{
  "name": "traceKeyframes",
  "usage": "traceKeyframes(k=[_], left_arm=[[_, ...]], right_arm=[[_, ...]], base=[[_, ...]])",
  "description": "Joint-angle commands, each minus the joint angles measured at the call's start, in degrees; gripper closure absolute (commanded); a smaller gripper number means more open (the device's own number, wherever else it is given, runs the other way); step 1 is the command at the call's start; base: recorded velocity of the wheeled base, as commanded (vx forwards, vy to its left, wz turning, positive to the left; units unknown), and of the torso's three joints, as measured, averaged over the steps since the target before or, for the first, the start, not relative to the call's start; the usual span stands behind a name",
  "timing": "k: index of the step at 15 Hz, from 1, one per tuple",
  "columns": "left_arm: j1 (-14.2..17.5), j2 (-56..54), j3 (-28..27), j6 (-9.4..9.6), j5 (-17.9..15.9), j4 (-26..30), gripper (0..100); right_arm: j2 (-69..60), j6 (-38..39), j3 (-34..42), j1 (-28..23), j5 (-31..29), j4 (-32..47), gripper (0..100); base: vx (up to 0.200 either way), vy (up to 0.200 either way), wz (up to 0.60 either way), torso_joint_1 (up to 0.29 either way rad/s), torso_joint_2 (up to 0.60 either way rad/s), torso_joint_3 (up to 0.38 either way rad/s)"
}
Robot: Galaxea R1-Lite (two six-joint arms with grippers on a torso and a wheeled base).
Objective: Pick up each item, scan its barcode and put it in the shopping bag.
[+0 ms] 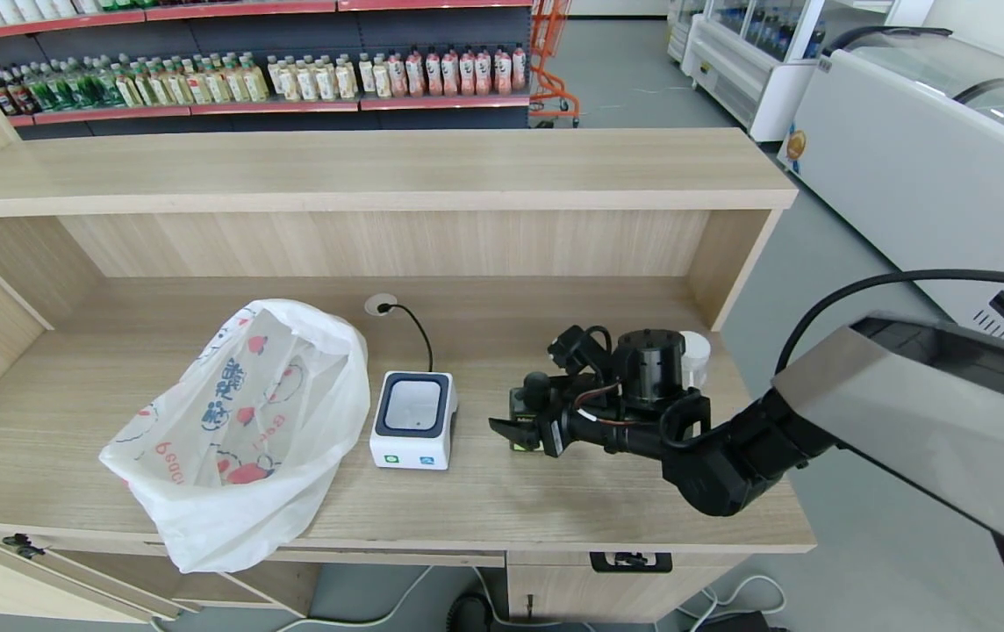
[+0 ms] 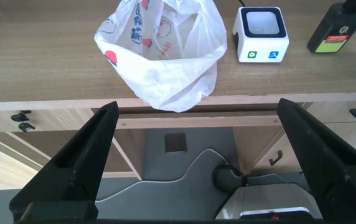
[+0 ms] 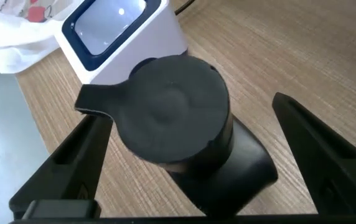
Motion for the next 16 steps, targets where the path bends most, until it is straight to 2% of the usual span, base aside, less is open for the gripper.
traceKeyframes(k=[1, 9, 13, 16], left_arm=[[0.0, -0.02, 0.0, 0.0, 0.01, 0.02, 0], [0.0, -0.02, 0.0, 0.0, 0.01, 0.02, 0], [0.0, -0.02, 0.0, 0.0, 0.01, 0.02, 0], [0.0, 0.06, 0.0, 0.0, 0.01, 0.02, 0]], right_arm=[[1.59, -0.08, -0.59, 0.21, 0.03, -0.06, 100], [-1.83, 0.98, 1.61, -1.63, -0.05, -0.33, 100], [-14.84, 12.23, 5.48, -3.92, 0.03, -0.06, 100], [-25.56, 19.43, 8.55, -2.69, 0.21, 0.11, 100]], base=[[0.0, 0.0, 0.0, 0.0, 0.0, 0.0], [0.0, 0.0, 0.0, 0.0, 0.0, 0.0], [0.0, 0.0, 0.0, 0.0, 0.0, 0.0], [0.0, 0.0, 0.0, 0.0, 0.0, 0.0]])
